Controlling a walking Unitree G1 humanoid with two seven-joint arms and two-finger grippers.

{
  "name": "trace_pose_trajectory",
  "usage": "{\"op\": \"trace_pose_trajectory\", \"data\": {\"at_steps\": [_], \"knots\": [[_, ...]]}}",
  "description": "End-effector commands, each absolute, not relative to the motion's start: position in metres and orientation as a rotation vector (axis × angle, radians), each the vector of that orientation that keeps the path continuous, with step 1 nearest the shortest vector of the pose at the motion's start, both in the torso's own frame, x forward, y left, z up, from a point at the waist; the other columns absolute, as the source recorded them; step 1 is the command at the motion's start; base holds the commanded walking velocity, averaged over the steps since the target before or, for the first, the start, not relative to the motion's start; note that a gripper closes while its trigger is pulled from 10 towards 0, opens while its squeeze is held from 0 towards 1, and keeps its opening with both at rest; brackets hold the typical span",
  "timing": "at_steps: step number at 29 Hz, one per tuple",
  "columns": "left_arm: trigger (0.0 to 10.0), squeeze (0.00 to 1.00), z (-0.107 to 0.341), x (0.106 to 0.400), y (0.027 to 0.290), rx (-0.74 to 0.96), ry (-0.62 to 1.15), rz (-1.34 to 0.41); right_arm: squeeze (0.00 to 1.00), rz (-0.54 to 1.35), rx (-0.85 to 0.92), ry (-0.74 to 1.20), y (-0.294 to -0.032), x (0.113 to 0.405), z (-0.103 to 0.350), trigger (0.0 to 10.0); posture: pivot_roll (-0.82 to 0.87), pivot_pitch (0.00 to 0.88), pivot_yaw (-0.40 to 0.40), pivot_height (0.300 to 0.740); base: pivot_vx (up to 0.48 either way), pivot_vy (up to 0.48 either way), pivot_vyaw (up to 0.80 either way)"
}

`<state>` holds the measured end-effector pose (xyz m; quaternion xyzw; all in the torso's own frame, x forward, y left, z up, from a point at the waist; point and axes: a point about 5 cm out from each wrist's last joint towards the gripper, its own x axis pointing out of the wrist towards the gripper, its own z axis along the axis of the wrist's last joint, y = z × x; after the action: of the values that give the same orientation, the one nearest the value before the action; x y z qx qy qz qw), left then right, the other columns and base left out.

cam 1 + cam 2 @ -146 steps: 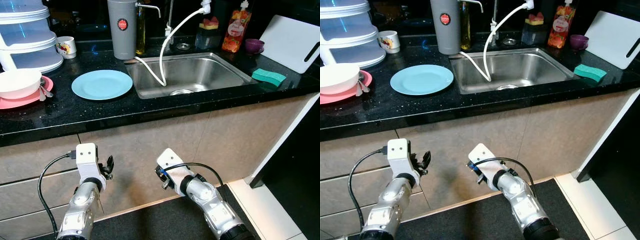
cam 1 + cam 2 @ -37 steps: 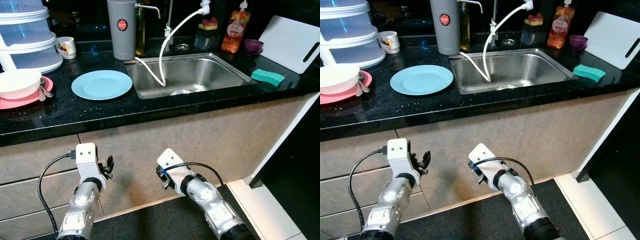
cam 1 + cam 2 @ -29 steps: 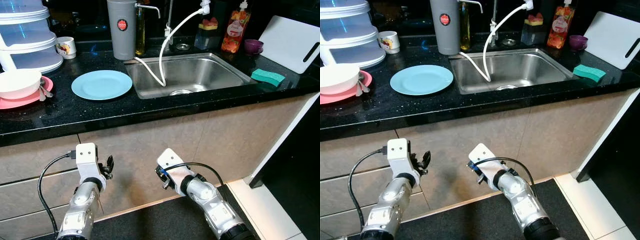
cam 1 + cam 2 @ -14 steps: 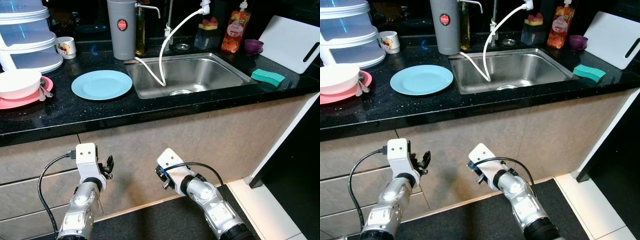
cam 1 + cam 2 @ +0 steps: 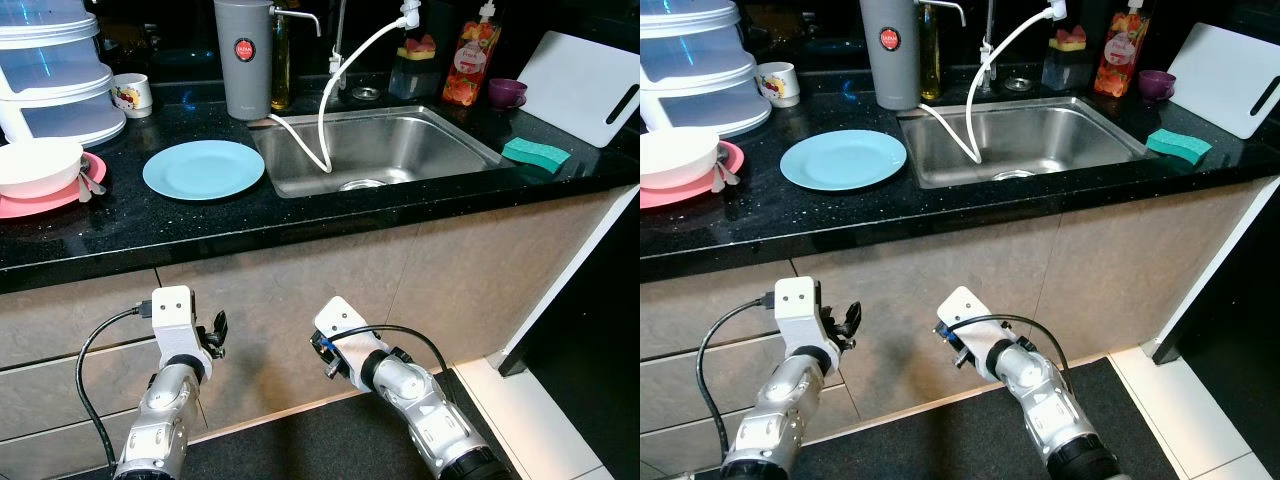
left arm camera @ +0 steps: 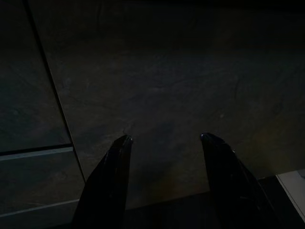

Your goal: Kitchen organization

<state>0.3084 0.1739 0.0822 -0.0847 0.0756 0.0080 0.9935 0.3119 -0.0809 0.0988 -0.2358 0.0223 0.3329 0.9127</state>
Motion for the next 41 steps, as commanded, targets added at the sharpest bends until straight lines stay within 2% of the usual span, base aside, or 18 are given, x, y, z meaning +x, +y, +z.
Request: {"op": "trace_pose_trajectory", "data": {"at_steps": [1, 41], "knots": [[10.0, 0.0, 0.0786, 0.3075, 0.1738, -0.179, 0.168, 0.02, 0.0, 0.685, -0.479, 0.061, -0.0829, 0.3123, 0.0959, 10.0, -0.1, 0.071, 0.001, 0.74, 0.0, 0.0, 0.0], [10.0, 0.0, 0.0771, 0.3062, 0.1732, -0.183, 0.169, 0.021, 0.0, 0.686, -0.48, 0.059, -0.0833, 0.3108, 0.0948, 10.0, -0.11, 0.055, -0.004, 0.74, 0.0, 0.0, 0.0]]}}
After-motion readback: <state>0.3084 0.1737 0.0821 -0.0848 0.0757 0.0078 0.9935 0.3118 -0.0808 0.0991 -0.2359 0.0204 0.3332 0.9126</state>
